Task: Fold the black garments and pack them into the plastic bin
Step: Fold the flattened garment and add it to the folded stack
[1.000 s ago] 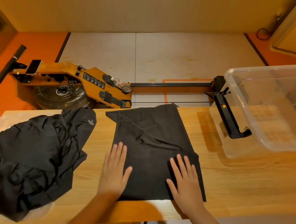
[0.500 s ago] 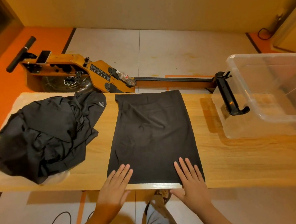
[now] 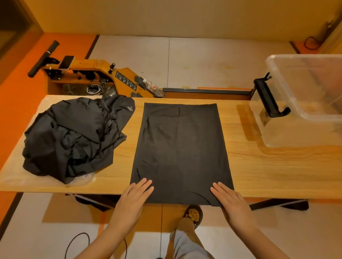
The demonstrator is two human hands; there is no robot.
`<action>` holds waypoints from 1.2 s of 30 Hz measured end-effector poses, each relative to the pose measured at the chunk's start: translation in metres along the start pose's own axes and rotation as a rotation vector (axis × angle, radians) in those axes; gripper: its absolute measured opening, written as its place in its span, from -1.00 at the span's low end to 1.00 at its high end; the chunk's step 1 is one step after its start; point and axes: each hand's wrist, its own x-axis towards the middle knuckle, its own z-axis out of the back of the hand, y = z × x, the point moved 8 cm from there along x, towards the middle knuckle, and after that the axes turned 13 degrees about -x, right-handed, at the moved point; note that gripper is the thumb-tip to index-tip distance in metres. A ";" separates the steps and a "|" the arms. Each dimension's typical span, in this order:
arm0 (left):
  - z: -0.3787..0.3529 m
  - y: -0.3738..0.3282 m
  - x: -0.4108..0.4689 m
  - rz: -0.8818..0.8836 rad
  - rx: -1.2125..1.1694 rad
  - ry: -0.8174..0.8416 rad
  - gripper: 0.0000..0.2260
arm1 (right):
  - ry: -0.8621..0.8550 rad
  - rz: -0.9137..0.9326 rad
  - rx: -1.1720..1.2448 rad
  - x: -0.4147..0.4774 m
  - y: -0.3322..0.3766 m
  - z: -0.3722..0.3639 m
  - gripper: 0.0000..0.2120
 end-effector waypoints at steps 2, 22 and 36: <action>0.008 0.000 -0.004 0.006 -0.059 -0.015 -0.35 | -0.018 -0.032 0.084 -0.002 -0.004 0.008 -0.31; 0.125 0.073 0.207 0.552 -1.135 0.006 -0.82 | 0.200 -0.595 1.081 0.217 -0.094 0.055 -0.81; 0.088 0.113 0.230 0.736 -0.926 -0.163 -0.88 | 0.174 -0.684 0.649 0.248 -0.130 -0.003 -0.88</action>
